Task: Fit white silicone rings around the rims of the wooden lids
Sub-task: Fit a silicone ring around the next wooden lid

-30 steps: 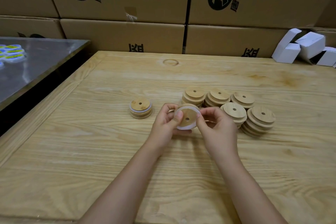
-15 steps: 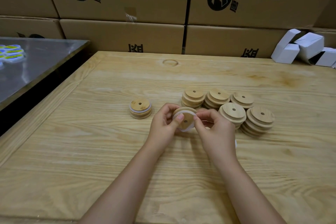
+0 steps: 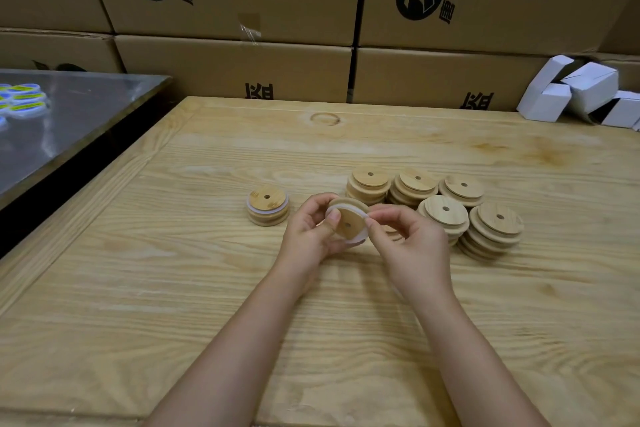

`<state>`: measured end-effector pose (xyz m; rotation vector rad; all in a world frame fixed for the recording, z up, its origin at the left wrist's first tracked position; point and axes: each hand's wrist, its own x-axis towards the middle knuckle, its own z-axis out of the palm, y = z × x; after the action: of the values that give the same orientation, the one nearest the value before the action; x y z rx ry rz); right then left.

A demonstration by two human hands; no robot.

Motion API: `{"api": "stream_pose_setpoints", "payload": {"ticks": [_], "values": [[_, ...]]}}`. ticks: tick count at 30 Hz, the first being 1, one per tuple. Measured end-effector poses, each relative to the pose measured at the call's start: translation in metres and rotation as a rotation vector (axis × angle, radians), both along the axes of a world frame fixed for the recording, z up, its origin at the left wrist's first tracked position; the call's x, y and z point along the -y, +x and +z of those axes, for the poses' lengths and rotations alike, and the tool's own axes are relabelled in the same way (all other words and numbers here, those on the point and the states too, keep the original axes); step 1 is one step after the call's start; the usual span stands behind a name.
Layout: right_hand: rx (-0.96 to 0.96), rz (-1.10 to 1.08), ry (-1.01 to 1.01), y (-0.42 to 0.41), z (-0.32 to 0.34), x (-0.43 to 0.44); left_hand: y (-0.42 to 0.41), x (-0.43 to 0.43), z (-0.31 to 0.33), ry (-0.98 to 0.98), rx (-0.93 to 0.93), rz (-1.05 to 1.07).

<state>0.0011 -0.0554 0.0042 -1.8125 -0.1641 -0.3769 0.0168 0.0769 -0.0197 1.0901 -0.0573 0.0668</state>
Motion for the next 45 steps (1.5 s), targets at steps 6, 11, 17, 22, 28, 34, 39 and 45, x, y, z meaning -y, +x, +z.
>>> {"api": "stream_pose_setpoints", "payload": {"ticks": [6,11,17,22,28,34,39,45], "values": [[0.165,-0.09,-0.204,-0.006,0.002,-0.003,-0.001,-0.006,-0.004,0.273,0.11,0.054],[0.161,-0.083,-0.261,-0.005,0.0,-0.003,-0.004,-0.005,-0.007,0.512,0.246,0.103],[0.211,-0.113,-0.371,-0.003,-0.003,-0.002,-0.004,-0.003,-0.006,0.497,0.246,0.126],[0.177,-0.144,-0.298,-0.002,-0.005,-0.002,-0.003,-0.003,-0.005,0.482,0.225,0.14],[0.032,-0.118,-0.074,0.001,-0.006,-0.001,0.0,-0.003,-0.004,0.486,0.213,0.142],[-0.057,-0.085,0.063,0.005,-0.005,0.001,0.001,-0.003,-0.004,0.446,0.202,0.13],[-0.018,-0.05,0.016,0.003,0.0,0.002,0.001,-0.003,-0.004,0.337,0.178,0.096],[0.006,-0.061,-0.096,0.002,0.0,0.004,-0.001,-0.007,-0.004,0.4,0.213,0.049]]}}
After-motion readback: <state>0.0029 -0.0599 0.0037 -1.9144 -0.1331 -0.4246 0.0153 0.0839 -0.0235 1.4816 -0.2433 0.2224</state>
